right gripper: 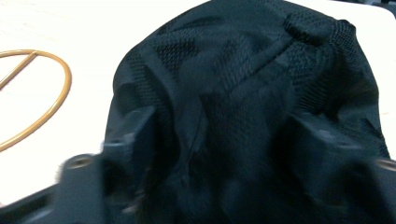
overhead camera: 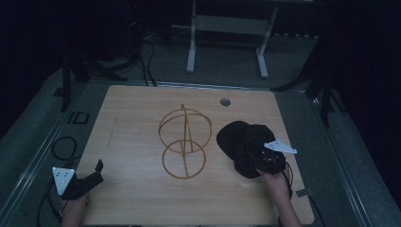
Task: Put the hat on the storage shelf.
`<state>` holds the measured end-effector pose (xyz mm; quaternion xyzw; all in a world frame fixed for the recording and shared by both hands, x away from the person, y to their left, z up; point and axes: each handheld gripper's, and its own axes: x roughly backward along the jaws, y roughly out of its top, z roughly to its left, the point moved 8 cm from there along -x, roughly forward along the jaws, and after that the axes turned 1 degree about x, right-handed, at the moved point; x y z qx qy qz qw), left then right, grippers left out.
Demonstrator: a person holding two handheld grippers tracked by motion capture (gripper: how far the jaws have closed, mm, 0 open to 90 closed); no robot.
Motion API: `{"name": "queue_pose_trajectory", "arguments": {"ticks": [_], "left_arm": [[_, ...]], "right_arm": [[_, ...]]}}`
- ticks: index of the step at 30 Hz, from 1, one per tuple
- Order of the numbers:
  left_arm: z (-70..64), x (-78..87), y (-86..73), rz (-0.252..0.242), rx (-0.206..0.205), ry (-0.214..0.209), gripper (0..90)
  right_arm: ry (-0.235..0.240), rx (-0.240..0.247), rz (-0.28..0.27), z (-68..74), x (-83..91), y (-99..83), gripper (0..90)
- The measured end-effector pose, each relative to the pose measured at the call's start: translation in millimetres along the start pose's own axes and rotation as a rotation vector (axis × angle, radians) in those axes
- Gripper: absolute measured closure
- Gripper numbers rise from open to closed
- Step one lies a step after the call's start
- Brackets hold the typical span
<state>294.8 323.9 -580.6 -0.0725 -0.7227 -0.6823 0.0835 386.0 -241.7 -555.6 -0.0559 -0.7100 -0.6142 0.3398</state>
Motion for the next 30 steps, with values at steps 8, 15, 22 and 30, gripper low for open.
{"name": "queue_pose_trajectory", "arguments": {"ticks": [8, 15, 22, 30], "left_arm": [[-0.4, -0.3, -0.2, 0.003, -0.004, 0.0, 1.8], [-0.4, -0.2, -0.2, 0.003, -0.004, 0.003, 1.8], [-0.1, -0.2, -0.1, 0.003, 0.0, 0.0, 1.8], [0.1, -0.3, -0.2, 0.004, 0.001, -0.001, 1.8]], "right_arm": [[0.019, -0.007, -0.033, 1.0, 7.5, 1.7, 70.0], [0.004, -0.004, -0.049, 1.0, 10.9, 5.9, 86.0], [-0.01, 0.02, -0.058, 4.5, 13.4, 10.2, 88.0], [-0.012, 0.023, -0.092, 3.9, 23.7, 24.6, 88.2]]}}
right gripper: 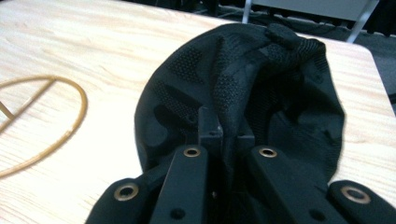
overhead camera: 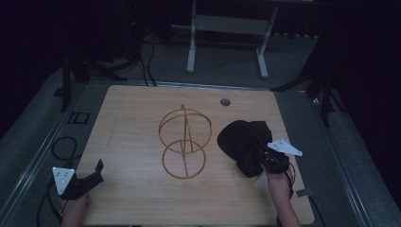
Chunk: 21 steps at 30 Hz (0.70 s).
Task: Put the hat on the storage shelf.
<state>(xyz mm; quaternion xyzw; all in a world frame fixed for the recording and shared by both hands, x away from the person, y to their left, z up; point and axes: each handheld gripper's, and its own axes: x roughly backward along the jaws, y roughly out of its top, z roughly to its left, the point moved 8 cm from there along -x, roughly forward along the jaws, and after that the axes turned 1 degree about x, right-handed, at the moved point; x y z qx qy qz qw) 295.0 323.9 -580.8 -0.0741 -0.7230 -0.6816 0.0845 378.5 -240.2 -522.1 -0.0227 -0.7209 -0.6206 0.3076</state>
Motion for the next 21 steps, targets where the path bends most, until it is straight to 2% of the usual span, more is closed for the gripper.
{"name": "queue_pose_trajectory", "arguments": {"ticks": [5, 9, 21], "left_arm": [[-0.2, 0.0, 0.0, 0.0, -0.002, -0.001, 1.8], [-0.5, -0.1, 0.0, 0.0, -0.005, -0.001, 1.8], [-0.8, -0.1, -0.1, 0.001, -0.007, -0.004, 1.8]], "right_arm": [[0.0, -0.009, -0.023, -1.7, 8.9, 11.1, 88.2], [0.011, -0.022, -0.055, -3.3, 20.5, 26.7, 88.2], [0.012, 0.004, -0.122, -1.2, 48.7, 68.1, 88.2]]}}
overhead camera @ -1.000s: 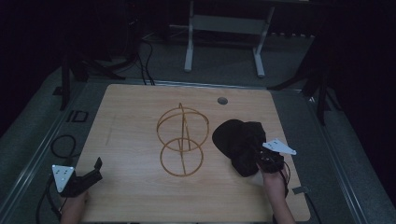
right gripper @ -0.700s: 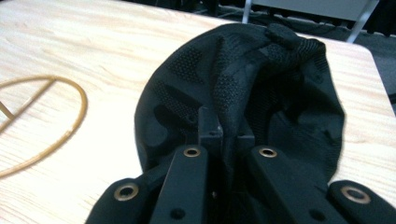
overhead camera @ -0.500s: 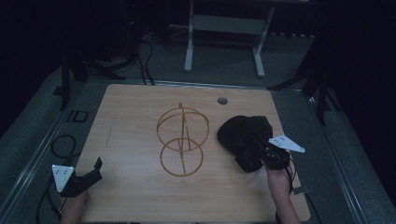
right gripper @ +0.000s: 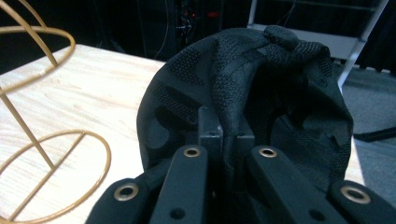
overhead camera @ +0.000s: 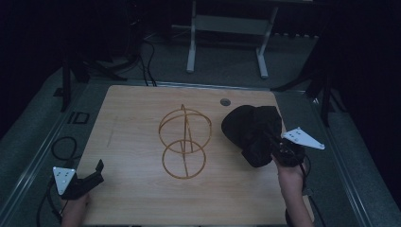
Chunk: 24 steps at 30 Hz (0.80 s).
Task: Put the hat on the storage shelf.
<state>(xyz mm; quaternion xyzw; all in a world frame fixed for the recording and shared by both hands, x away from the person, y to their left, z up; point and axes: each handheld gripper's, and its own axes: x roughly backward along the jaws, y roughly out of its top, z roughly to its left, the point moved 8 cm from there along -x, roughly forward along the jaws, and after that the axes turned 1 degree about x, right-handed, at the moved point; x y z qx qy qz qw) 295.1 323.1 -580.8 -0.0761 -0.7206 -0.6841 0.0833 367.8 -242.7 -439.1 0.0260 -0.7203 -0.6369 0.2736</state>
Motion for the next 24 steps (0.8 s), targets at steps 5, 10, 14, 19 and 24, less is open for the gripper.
{"name": "queue_pose_trajectory", "arguments": {"ticks": [5, 10, 14, 19, 24], "left_arm": [[0.1, 0.0, 0.0, 0.001, 0.001, 0.0, 1.8], [0.0, -0.1, 0.0, 0.001, 0.001, 0.001, 1.8], [0.0, -0.1, -0.1, 0.003, 0.0, 0.001, 1.8], [0.0, -0.2, -0.1, 0.004, -0.002, 0.0, 1.8], [-0.1, -0.4, -0.2, 0.006, -0.003, 0.0, 1.8]], "right_arm": [[0.003, 0.008, -0.041, 0.1, 9.9, 22.7, 88.1], [-0.008, 0.034, -0.09, 0.6, 22.5, 48.5, 88.1], [-0.009, 0.054, -0.13, 3.0, 33.3, 71.3, 88.1], [-0.009, 0.08, -0.176, 7.8, 44.0, 98.2, 88.1], [0.005, 0.092, -0.207, 16.2, 47.8, 118.6, 88.1]]}}
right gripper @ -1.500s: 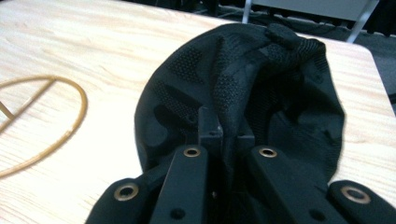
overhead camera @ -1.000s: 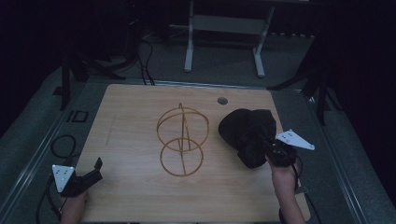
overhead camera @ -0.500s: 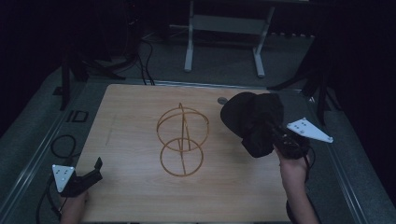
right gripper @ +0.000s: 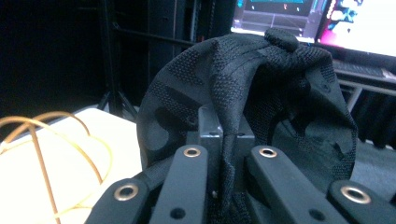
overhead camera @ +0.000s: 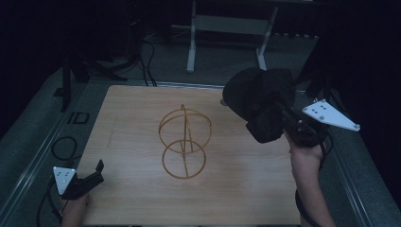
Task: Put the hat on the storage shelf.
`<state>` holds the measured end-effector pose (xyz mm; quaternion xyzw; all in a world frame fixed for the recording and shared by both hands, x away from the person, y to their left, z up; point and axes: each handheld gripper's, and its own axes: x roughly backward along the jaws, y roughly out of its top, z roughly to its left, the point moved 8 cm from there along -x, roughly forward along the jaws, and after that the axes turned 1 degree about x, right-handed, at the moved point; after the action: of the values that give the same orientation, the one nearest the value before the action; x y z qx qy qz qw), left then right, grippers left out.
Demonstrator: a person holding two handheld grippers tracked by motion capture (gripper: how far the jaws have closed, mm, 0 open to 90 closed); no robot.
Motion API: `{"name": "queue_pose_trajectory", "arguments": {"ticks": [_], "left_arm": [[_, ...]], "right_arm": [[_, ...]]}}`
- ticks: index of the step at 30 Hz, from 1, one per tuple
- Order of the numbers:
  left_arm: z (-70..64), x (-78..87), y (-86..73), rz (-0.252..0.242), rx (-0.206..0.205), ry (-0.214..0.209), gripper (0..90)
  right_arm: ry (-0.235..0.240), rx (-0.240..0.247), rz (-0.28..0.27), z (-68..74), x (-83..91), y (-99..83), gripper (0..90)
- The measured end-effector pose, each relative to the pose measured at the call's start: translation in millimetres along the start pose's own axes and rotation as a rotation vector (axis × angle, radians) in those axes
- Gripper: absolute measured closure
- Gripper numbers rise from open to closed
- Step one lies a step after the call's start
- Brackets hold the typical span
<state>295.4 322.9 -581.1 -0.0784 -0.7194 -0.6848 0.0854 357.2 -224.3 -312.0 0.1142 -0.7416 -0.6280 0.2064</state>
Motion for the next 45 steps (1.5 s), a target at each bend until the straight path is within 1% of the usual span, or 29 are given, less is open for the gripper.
{"name": "queue_pose_trajectory", "arguments": {"ticks": [2, 7, 12, 13, 14, 15, 24, 28, 30, 31, 36, 40, 43, 44, 45], "left_arm": [[-0.1, 0.0, 0.0, 0.0, 0.0, 0.0, 1.8], [-0.2, 0.1, 0.0, -0.001, 0.0, -0.002, 1.8], [-0.3, 0.0, 0.0, 0.0, -0.001, -0.004, 1.8], [-0.3, 0.0, 0.0, 0.0, -0.001, -0.004, 1.8], [-0.3, 0.0, -0.1, 0.001, -0.003, -0.003, 1.8], [-0.4, 0.0, -0.1, 0.002, -0.003, -0.004, 1.8], [-0.8, 0.0, -0.1, 0.001, -0.003, -0.007, 1.8], [-0.8, 0.1, -0.1, 0.002, -0.004, -0.008, 1.8], [-0.8, 0.1, -0.1, 0.001, -0.004, -0.009, 1.8], [-0.8, 0.1, -0.1, 0.001, -0.004, -0.01, 1.8], [-0.9, 0.0, -0.2, 0.003, -0.004, -0.013, 1.8], [-0.9, 0.0, -0.2, 0.002, -0.003, -0.014, 1.8], [-0.9, 0.1, -0.1, 0.002, -0.003, -0.014, 1.8], [-0.9, 0.1, -0.1, 0.001, -0.003, -0.014, 1.8], [-1.0, 0.1, -0.1, 0.001, -0.003, -0.014, 1.8]], "right_arm": [[0.015, 0.006, -0.014, 6.1, -1.5, 8.1, 88.1], [0.043, 0.024, -0.032, 21.7, -8.3, 21.6, 88.1], [0.088, 0.035, -0.055, 42.7, -14.8, 33.5, 88.1], [0.088, 0.035, -0.055, 42.7, -14.8, 33.5, 88.1], [0.098, 0.036, -0.058, 47.2, -15.9, 35.6, 88.1], [0.12, 0.043, -0.068, 57.3, -19.3, 40.4, 88.1], [0.208, 0.061, -0.092, 98.9, -30.3, 54.6, 88.1], [0.24, 0.065, -0.098, 114.2, -34.2, 57.8, 88.1], [0.266, 0.063, -0.097, 125.0, -37.4, 59.2, 88.1], [0.266, 0.063, -0.097, 125.0, -37.4, 59.2, 88.1], [0.305, 0.058, -0.101, 143.0, -42.3, 60.3, 88.1], [0.336, 0.072, -0.096, 156.9, -43.0, 60.7, 88.1], [0.352, 0.078, -0.093, 162.6, -41.9, 59.2, 88.1], [0.359, 0.076, -0.084, 165.1, -42.0, 55.7, 88.0], [0.359, 0.076, -0.084, 165.1, -42.0, 55.7, 88.0]]}}
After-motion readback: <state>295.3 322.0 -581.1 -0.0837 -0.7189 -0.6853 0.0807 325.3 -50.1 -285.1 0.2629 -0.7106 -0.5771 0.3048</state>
